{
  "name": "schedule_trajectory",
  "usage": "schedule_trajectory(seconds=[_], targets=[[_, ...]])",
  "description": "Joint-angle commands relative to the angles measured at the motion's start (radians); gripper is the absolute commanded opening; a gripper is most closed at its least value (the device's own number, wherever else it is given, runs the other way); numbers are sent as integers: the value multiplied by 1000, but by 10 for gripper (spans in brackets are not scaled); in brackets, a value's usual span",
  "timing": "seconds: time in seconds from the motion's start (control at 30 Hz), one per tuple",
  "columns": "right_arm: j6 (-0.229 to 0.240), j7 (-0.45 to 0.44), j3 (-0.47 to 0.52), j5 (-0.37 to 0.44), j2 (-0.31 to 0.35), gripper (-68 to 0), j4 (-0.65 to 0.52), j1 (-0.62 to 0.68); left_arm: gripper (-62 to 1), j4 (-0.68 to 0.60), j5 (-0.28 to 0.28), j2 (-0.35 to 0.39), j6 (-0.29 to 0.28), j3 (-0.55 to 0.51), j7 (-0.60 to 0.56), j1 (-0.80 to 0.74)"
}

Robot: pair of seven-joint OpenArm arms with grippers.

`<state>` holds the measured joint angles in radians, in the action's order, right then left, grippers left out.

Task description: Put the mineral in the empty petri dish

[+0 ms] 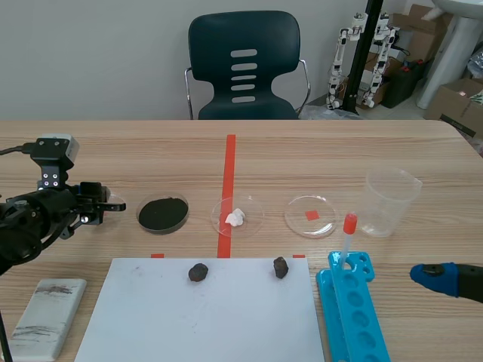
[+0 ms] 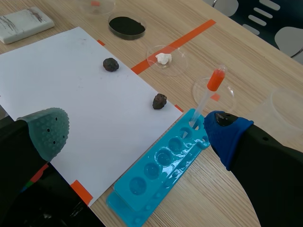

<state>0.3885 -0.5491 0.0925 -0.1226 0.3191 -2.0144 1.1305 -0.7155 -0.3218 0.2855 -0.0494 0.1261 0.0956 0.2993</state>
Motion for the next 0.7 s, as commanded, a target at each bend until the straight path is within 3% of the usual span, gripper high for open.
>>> schedule_trajectory(seconds=[0.0, 0.67], targets=[[-3, -14, 9, 11, 3, -84, -9, 0, -511, -7, -3, 8, 2, -1, -20, 20], [-3, -14, 9, 11, 3, -84, -9, 0, -511, 45, 1, 8, 2, 32, -26, 37]])
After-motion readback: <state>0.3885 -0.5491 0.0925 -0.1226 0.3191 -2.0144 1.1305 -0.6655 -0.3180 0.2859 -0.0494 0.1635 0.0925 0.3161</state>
